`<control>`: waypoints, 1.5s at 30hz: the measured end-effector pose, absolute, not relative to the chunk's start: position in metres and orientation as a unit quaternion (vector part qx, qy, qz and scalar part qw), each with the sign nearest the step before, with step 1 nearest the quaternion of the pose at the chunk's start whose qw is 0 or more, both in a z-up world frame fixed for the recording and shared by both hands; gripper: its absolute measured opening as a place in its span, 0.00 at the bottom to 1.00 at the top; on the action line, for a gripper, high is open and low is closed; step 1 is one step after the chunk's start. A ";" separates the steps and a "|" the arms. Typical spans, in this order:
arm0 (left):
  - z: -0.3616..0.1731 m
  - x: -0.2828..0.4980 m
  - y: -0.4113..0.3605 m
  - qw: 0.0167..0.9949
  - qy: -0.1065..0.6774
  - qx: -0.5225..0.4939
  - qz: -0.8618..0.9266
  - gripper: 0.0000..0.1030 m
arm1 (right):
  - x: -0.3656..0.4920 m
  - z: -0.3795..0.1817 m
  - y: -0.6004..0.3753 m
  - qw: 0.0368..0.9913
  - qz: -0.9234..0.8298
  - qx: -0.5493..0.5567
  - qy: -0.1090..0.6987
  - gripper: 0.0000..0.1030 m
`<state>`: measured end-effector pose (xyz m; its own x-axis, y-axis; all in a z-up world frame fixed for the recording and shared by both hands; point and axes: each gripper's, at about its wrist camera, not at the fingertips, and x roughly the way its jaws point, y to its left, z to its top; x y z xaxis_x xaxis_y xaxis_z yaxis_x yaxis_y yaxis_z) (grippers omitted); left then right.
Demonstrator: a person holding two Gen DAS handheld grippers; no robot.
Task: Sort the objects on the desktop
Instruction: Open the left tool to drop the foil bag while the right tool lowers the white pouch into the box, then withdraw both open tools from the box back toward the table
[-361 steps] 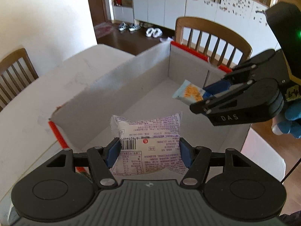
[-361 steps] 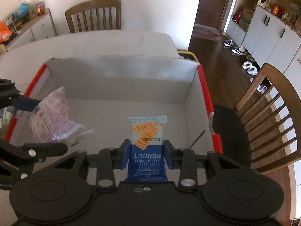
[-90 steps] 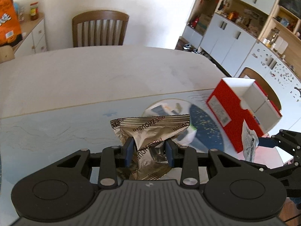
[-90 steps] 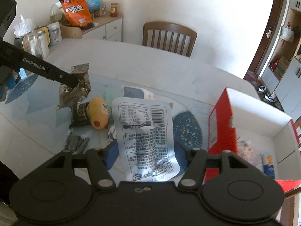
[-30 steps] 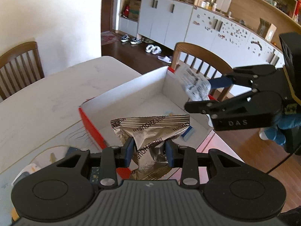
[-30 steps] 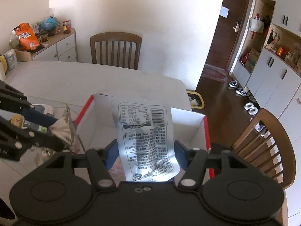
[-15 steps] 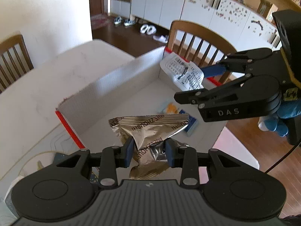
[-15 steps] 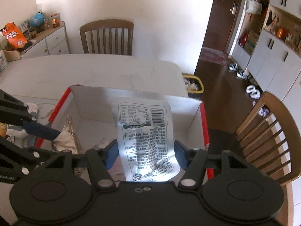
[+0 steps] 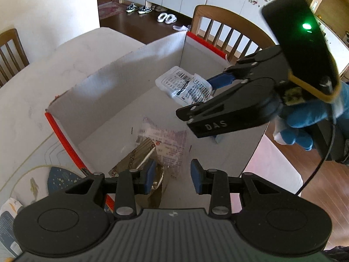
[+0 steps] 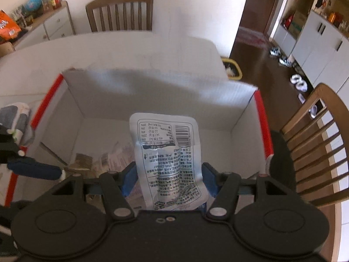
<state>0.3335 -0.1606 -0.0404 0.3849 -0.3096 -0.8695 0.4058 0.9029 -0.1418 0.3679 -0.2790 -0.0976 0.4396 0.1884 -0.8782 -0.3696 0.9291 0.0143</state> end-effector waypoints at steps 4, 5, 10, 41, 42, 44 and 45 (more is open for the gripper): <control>-0.045 0.337 -0.159 0.826 0.520 0.041 -0.214 0.33 | 0.372 -0.110 -0.278 0.832 0.160 -0.088 0.523 0.61; -0.046 0.337 -0.159 0.825 0.522 0.040 -0.214 0.33 | 0.373 -0.112 -0.278 0.830 0.160 -0.087 0.527 0.61; -0.049 0.337 -0.160 0.820 0.529 0.040 -0.213 0.33 | 0.373 -0.118 -0.279 0.823 0.158 -0.086 0.539 0.61; -0.024 0.315 -0.147 0.844 0.492 0.011 -0.215 0.50 | 0.348 -0.072 -0.305 0.846 0.177 -0.060 0.500 0.71; -0.021 0.312 -0.146 0.846 0.487 0.008 -0.217 0.52 | 0.346 -0.068 -0.306 0.848 0.179 -0.056 0.497 0.71; -0.017 0.308 -0.146 0.849 0.480 0.003 -0.220 0.56 | 0.342 -0.062 -0.308 0.851 0.183 -0.051 0.490 0.72; -0.015 0.306 -0.145 0.850 0.478 0.000 -0.221 0.57 | 0.339 -0.059 -0.310 0.853 0.183 -0.050 0.486 0.73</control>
